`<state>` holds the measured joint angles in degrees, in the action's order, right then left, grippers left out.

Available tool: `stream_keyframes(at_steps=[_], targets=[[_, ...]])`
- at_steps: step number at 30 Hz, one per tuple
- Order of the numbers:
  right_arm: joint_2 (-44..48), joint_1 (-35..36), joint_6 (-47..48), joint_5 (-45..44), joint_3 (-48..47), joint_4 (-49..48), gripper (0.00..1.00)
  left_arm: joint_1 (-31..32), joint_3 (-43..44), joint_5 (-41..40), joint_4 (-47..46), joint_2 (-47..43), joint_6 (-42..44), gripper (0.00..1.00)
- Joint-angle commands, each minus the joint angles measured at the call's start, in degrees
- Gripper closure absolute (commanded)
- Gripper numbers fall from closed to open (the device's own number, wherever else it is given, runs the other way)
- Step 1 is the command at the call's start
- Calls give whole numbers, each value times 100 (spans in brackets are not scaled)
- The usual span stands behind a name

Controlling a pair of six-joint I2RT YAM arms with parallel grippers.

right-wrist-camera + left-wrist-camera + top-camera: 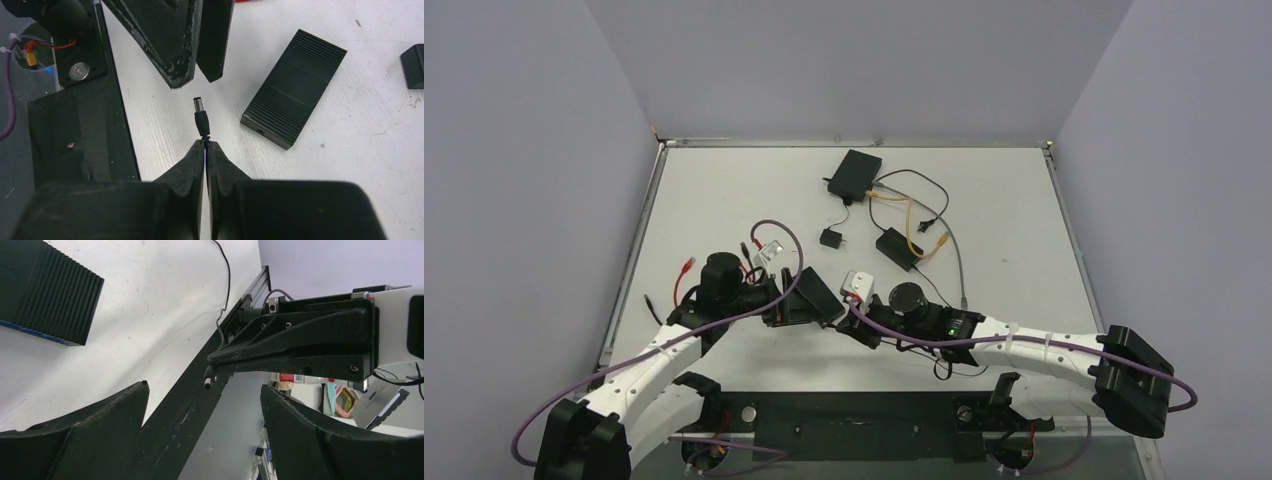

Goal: Insert the plug into the switch port
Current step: Pick up the power from the center of the board.

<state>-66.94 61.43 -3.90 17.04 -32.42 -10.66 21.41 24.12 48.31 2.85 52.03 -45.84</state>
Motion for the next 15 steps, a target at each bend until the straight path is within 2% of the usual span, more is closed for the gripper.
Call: stream_keyframes(at_steps=[1,5,9,15], targets=[[41,98,-41,164,-102,-475,100,300,102,128,-347,131,21,23],[3,128,-53,166,-118,-532,100,405,125,95,-342,203,30,31],[-26,141,-50,84,-131,-525,100,452,135,121,-339,251,39,44],[-60,141,-18,34,-163,-436,100,486,124,130,-330,256,43,53]])
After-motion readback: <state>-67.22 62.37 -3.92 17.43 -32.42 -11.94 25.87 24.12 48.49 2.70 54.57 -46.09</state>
